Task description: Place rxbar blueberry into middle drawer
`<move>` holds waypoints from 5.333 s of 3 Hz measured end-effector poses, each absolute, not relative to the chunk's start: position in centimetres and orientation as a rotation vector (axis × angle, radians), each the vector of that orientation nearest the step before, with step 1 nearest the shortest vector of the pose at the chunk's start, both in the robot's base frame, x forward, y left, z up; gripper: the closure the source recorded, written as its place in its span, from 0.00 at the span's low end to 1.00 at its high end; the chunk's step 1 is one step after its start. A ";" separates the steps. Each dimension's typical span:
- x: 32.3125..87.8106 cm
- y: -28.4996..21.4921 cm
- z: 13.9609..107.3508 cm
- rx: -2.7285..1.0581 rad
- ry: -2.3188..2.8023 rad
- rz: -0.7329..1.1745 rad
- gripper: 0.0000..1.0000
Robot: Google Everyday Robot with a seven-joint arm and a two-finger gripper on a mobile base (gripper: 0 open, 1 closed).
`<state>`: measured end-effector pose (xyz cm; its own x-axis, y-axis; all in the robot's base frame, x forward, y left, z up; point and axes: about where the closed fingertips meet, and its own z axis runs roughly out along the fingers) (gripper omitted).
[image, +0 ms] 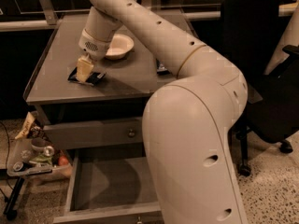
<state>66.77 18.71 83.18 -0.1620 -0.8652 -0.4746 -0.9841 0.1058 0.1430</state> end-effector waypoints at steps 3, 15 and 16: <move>65.5 17.9 83.6 -1.799 2.144 0.601 1.00; 47.8 5.7 63.1 -1.119 2.607 0.714 1.00; 47.8 5.7 63.1 -1.119 2.607 0.714 1.00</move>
Offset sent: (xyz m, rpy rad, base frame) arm -0.0540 -0.0350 0.0274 -0.0967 -0.0442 -0.0920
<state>47.83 5.75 63.11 -0.6877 -0.6213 -0.3757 -0.7260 0.5932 0.3478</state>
